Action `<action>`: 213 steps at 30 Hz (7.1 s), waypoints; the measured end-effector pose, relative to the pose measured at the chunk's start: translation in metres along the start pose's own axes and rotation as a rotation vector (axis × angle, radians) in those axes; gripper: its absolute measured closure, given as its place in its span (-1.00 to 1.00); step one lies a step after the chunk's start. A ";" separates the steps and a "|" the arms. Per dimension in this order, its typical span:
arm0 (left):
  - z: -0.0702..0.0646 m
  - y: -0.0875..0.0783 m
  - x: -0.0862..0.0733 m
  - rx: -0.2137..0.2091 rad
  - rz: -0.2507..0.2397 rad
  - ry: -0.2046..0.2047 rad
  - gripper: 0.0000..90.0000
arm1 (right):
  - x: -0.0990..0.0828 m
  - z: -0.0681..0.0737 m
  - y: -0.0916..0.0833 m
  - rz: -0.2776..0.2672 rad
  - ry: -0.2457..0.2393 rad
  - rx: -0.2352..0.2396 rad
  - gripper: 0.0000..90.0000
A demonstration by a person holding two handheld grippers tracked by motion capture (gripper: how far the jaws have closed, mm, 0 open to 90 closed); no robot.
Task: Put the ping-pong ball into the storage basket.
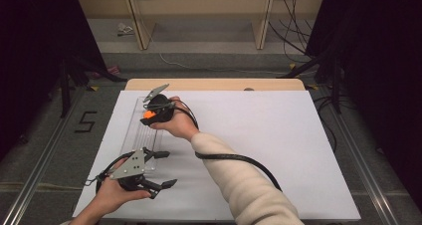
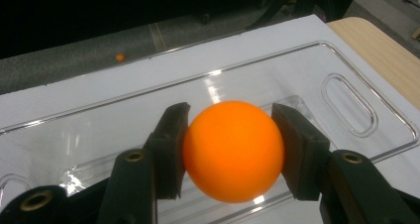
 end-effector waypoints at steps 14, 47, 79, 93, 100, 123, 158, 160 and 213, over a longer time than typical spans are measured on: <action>0.000 0.000 0.000 -0.002 0.001 0.001 -0.64 | 0.000 0.002 0.005 0.007 -0.009 0.005 0.14; 0.000 0.000 0.000 -0.008 0.006 0.007 -0.64 | -0.004 0.004 0.016 0.036 -0.006 0.015 0.14; -0.001 0.000 0.000 -0.011 0.007 0.005 -0.64 | -0.003 0.003 0.017 0.026 0.009 0.016 0.04; -0.001 0.001 -0.001 -0.011 0.008 0.005 -0.64 | -0.002 0.003 0.004 -0.018 0.020 0.002 -0.29; -0.001 0.001 -0.001 -0.009 0.010 0.007 -0.64 | -0.006 0.000 -0.008 -0.038 0.037 -0.013 -0.45; 0.000 0.001 -0.001 -0.006 0.012 0.005 -0.64 | -0.029 -0.014 -0.041 -0.057 0.070 -0.050 -0.63; 0.000 0.001 -0.002 -0.006 0.013 0.001 -0.64 | -0.066 -0.024 -0.071 -0.054 0.113 -0.089 -0.63; 0.000 0.001 -0.002 -0.006 0.014 0.001 -0.64 | -0.068 -0.024 -0.073 -0.053 0.115 -0.089 -0.63; 0.000 0.001 -0.002 -0.001 0.021 -0.002 -0.64 | -0.141 -0.041 -0.134 -0.068 0.210 -0.158 -0.63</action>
Point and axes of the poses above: each handheld gripper's, and its own axes: y roughly forward along the jaws, x roughly out of its top, z roughly to its left, the point moved 2 cm from there along y, roughly forward along the jaws, and after that the axes turned 6 degrees about z, right-handed, at the moved point
